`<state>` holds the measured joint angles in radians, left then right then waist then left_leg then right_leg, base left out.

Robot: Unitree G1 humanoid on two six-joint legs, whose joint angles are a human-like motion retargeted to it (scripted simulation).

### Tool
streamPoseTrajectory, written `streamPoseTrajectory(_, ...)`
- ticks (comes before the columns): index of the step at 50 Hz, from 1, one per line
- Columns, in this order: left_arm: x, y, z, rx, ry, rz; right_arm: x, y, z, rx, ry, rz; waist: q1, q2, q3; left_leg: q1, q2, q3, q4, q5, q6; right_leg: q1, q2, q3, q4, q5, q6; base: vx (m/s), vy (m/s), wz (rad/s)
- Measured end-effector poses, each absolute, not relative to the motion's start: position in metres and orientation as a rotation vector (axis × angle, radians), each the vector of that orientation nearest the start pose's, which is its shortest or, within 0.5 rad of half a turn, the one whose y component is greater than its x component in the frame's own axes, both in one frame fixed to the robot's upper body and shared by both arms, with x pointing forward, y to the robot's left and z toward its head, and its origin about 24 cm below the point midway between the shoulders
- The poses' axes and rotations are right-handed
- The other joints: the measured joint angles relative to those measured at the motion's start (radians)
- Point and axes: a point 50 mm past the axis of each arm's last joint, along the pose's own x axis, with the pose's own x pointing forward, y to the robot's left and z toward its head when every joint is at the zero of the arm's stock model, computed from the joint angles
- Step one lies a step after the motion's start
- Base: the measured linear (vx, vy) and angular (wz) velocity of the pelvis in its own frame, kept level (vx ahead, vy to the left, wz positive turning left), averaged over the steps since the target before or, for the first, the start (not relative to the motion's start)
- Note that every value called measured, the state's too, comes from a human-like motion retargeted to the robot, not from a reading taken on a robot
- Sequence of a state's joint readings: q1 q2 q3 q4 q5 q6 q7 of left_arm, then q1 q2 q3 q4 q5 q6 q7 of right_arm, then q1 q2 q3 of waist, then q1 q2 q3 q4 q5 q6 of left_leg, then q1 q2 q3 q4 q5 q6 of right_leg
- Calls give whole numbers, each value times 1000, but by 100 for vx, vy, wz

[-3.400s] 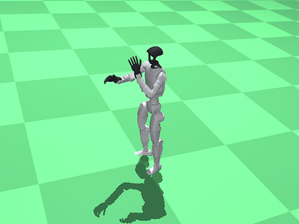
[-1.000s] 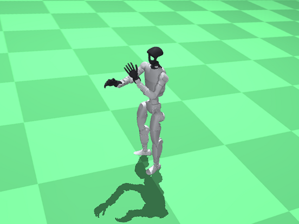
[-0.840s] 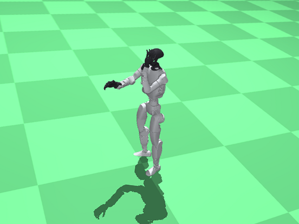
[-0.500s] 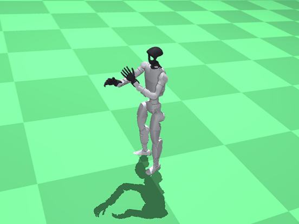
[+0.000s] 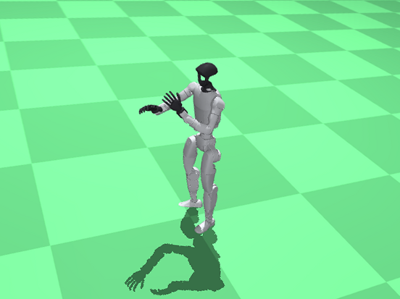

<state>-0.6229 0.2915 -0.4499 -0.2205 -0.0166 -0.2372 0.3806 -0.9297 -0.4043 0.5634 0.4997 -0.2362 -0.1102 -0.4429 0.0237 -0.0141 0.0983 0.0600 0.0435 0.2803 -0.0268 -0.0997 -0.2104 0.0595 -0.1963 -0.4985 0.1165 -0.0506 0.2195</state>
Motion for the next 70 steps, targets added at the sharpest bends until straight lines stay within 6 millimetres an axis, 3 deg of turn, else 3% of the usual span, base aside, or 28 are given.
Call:
streamPoseTrajectory(3, 237, 59, 310, 70, -1341, -178, 373, -93, 197, -826, -635, 42, 6, 1, -11, 1, 2, -5, 0, -1, -5, 3, 1, -5, 2, -2, -1, 0, 0, 0)
streamPoseTrajectory(5, 216, 58, 341, 13, -1518, -90, 374, -93, 195, -821, -622, 44, 7, 1, -16, 1, 2, -8, -1, 0, -7, 5, 2, -8, 2, -2, -3, 0, 0, 0)
streamPoseTrajectory(8, 197, 56, 362, -125, -1623, -21, 375, -89, 195, -799, -613, 52, 5, 0, -17, 3, 3, -10, -1, -1, -9, 8, 3, -8, -1, -2, -8, 0, 0, 0)
streamPoseTrajectory(10, 200, 59, 360, -182, -1594, 23, 375, -88, 198, -808, -629, 46, 6, 1, -15, 4, 2, -10, -1, -1, -10, 11, 4, -7, -3, -1, -9, 0, 0, 0)
streamPoseTrajectory(13, 237, 58, 317, -127, -1333, -4, 375, -87, 206, -886, -692, 13, 5, 4, -4, 8, 0, -7, -1, -1, -7, 13, 1, -5, -4, -2, -6, 0, 0, 0)
streamPoseTrajectory(16, 288, 49, 235, -28, -840, -212, 376, -88, 213, -910, -701, -12, 2, 2, 6, 9, -4, -4, -2, 0, 1, 14, -2, -4, -5, -2, -4, 0, 0, 0)
streamPoseTrajectory(18, 302, 48, 184, -38, -578, -290, 377, -89, 215, -912, -698, -19, -1, -2, 12, 9, -5, -3, -1, 0, 4, 13, -3, -4, -6, -2, -3, 0, 0, 0)
streamPoseTrajectory(20, 298, 51, 174, -112, -540, -270, 376, -90, 217, -903, -711, -30, -3, -5, 16, 9, -4, -1, 0, 0, 4, 12, -3, -2, -6, -1, -3, 0, 0, 0)
streamPoseTrajectory(22, 286, 54, 206, -168, -705, -260, 376, -93, 214, -917, -704, -24, -2, -9, 12, 8, -2, 0, 0, -1, 0, 11, -1, -1, -7, 0, -4, 0, 0, 0)
streamPoseTrajectory(25, 263, 57, 275, -129, -1044, -262, 378, -99, 203, -964, -649, 4, 6, -14, -1, 5, 1, 1, 0, -2, -5, 9, 3, 0, -9, 2, -3, 0, 0, 0)
streamPoseTrajectory(28, 227, 58, 334, -128, -1382, -185, 380, -100, 198, -982, -618, 21, 9, -15, -12, 3, 3, 3, -2, -1, -9, 7, 7, 1, -15, 5, -2, 0, 0, 0)
streamPoseTrajectory(30, 201, 59, 360, -170, -1559, -129, 380, -98, 197, -970, -613, 24, 8, -16, -16, 2, 5, 4, -3, 0, -10, 6, 10, 3, -19, 8, -3, 0, 0, 0)
streamPoseTrajectory(33, 184, 67, 374, -192, -1693, -1, 379, -97, 200, -939, -634, 5, 7, -13, -17, 1, 6, 8, -5, 1, -12, 4, 13, 7, -23, 11, -4, 0, 0, 0)
streamPoseTrajectory(35, 192, 67, 364, -154, -1646, 15, 379, -94, 202, -946, -650, 16, 5, -10, -14, 2, 6, 11, -5, 0, -11, 3, 13, 10, -25, 12, -3, 0, 0, 0)
streamPoseTrajectory(37, 221, 59, 331, -81, -1444, -72, 379, -90, 204, -965, -666, 28, 3, -7, -9, 2, 5, 14, -3, 0, -8, 2, 12, 14, -24, 12, 0, 0, 0, 0)
streamPoseTrajectory(39, 262, 60, 281, 11, -1127, -164, 378, -91, 208, -929, -677, 1, 4, -3, -5, 4, 3, 17, -5, 0, -3, 1, 9, 15, -22, 11, 4, 0, 0, 0)
streamPoseTrajectory(41, 297, 57, 214, 93, -752, -291, 378, -92, 209, -877, -664, -14, 4, -1, -1, 5, 1, 19, -6, 1, 3, 0, 6, 16, -20, 10, 6, 0, 0, 0)
streamPoseTrajectory(43, 310, 59, 162, 146, -504, -352, 378, -93, 210, -829, -657, -22, 4, 1, 0, 6, 0, 21, -5, 1, 7, -1, 5, 17, -18, 10, 8, 0, 0, 0)
streamPoseTrajectory(45, 306, 63, 154, 136, -492, -326, 377, -95, 210, -790, -662, -38, 7, 4, -1, 7, 0, 22, -4, 0, 7, -2, 4, 20, -15, 9, 8, 0, 0, 0)
streamPoseTrajectory(47, 297, 65, 189, 98, -663, -289, 377, -99, 205, -779, -640, -35, 14, 7, -7, 7, 1, 24, -3, -2, 6, -3, 4, 21, -12, 9, 8, 0, 0, 0)
streamPoseTrajectory(49, 285, 67, 239, 98, -892, -269, 379, -102, 197, -784, -594, -18, 21, 10, -19, 8, 2, 24, -1, -5, 3, -3, 5, 22, -10, 9, 9, 0, 0, 0)
streamPoseTrajectory(53, 241, 70, 334, 62, -1377, -126, 381, -104, 187, -803, -543, -2, 24, 19, -40, 10, 4, 25, 0, -9, -2, -2, 6, 23, -8, 8, 9, 0, 0, 0)
streamPoseTrajectory(56, 203, 73, 376, -9, -1645, 25, 380, -100, 185, -805, -536, 5, 19, 24, -51, 11, 5, 25, 1, -12, -3, 0, 7, 25, -8, 7, 5, 0, 0, 0)
streamPoseTrajectory(59, 186, 81, 390, -83, -1744, 157, 380, -97, 188, -827, -558, -2, 14, 25, -50, 15, 4, 28, 2, -14, -5, 1, 6, 27, -6, 5, 2, 0, 0, 0)
streamPoseTrajectory(62, 207, 73, 365, -110, -1575, 63, 380, -91, 192, -849, -581, 17, 10, 27, -40, 20, 2, 30, 4, -17, -3, 5, 3, 32, -4, 4, 0, 0, 0, 0)
streamPoseTrajectory(64, 241, 65, 323, -37, -1327, -64, 379, -90, 194, -847, -599, 18, 9, 26, -34, 23, -1, 32, 6, -19, 0, 7, 0, 34, -3, 2, 3, 0, 0, 0)
streamPoseTrajectory(68, 305, 61, 217, 212, -769, -241, 378, -91, 197, -833, -617, 13, 5, 21, -27, 25, -5, 35, 7, -18, 7, 7, -6, 34, 0, 0, 8, 0, 0, 0)
streamPoseTrajectory(70, 310, 65, 199, 252, -700, -236, 376, -92, 196, -855, -631, 21, 5, 18, -27, 24, -6, 36, 7, -18, 8, 6, -7, 35, 0, 1, 9, 0, 0, 0)
